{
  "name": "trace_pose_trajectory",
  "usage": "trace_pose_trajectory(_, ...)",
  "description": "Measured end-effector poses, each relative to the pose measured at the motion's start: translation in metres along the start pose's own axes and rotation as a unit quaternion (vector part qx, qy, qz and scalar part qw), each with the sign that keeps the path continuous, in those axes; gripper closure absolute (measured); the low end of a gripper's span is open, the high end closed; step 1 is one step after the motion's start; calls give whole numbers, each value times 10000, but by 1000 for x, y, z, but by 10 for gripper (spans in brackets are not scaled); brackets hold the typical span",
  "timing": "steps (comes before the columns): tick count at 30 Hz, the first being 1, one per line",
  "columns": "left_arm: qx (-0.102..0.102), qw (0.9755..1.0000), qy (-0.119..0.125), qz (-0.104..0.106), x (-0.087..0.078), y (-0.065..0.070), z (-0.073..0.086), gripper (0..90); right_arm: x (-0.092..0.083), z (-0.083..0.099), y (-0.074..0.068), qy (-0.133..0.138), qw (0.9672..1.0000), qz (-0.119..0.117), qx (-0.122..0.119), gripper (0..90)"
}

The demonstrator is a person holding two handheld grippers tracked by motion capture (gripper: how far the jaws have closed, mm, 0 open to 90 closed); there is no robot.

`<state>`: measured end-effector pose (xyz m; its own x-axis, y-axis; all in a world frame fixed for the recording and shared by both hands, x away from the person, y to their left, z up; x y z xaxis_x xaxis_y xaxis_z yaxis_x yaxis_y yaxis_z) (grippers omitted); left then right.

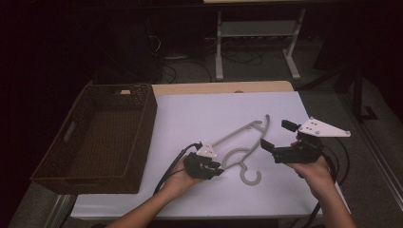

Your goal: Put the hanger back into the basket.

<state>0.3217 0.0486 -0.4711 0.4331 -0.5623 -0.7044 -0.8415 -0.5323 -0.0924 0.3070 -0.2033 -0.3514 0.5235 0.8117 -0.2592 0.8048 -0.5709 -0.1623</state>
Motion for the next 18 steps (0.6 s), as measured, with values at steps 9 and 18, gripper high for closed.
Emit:
trace_pose_trajectory(9, 138, 9997, -126, -130, 4, 1, 1, 789, -1, 0, 0, 8, 10000, -6, 16, 0)
trace_pose_trajectory(18, 167, 9996, -164, -182, 5, 2, 0, 816, 0, -1, -1, 28, 10000, -31, 14, 0)
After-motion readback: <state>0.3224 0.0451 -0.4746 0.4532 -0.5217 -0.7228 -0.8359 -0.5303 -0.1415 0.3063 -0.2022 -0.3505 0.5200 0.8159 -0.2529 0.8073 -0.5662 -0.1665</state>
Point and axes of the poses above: each handheld gripper's, and its own axes: x roughly forward along the jaws, z roughly out of its underside, y roughly to its right, the point moved 4 cm from there along x, roughly forward along the jaws, and after that the axes turned 15 degrees about -z, right-handed, at the moved point
